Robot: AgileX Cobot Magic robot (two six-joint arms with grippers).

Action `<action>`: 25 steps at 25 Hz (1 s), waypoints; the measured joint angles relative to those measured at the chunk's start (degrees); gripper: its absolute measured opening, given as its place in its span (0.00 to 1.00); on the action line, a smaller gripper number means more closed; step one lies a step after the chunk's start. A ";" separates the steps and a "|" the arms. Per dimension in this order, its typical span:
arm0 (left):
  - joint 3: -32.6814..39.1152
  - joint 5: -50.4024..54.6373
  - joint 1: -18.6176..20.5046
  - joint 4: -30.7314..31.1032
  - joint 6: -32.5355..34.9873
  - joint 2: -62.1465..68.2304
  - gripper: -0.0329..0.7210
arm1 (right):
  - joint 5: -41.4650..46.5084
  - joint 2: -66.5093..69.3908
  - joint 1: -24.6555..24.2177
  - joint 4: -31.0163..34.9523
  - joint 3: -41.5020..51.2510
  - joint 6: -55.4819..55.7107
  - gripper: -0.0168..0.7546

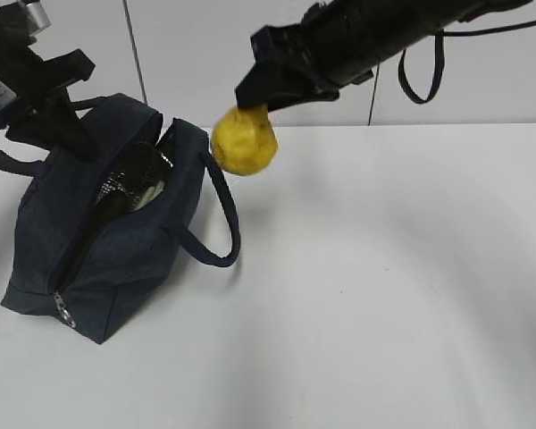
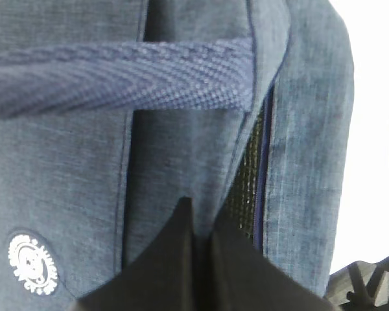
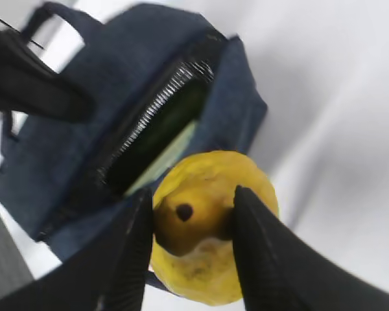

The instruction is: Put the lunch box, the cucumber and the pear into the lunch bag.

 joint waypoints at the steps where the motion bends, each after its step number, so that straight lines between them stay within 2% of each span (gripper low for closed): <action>1: 0.00 0.00 0.00 -0.20 0.00 0.00 0.05 | -0.06 0.00 0.13 2.90 -0.45 -1.46 0.40; 5: 0.00 0.00 0.00 -0.66 0.00 0.00 0.05 | -0.06 1.63 1.77 12.93 -0.72 -6.35 0.40; 12: 0.00 0.00 0.00 -0.79 0.05 0.00 0.04 | -0.39 10.33 4.96 25.62 -0.84 -13.50 0.40; 17: 0.00 0.00 0.05 -0.84 0.05 0.00 0.04 | -0.54 14.68 6.57 30.43 -1.56 -15.86 0.42; 20: 0.00 0.00 0.05 -0.92 0.05 0.00 0.04 | -0.67 15.73 6.72 31.01 -2.03 -16.87 0.54; 23: 0.00 -0.05 0.05 -1.03 0.05 0.00 0.04 | -0.67 15.84 6.61 31.14 -2.87 -17.22 0.70; 25: 0.00 -0.05 0.05 -1.03 0.05 0.00 0.04 | -0.31 15.84 6.10 30.73 -3.48 -17.32 0.75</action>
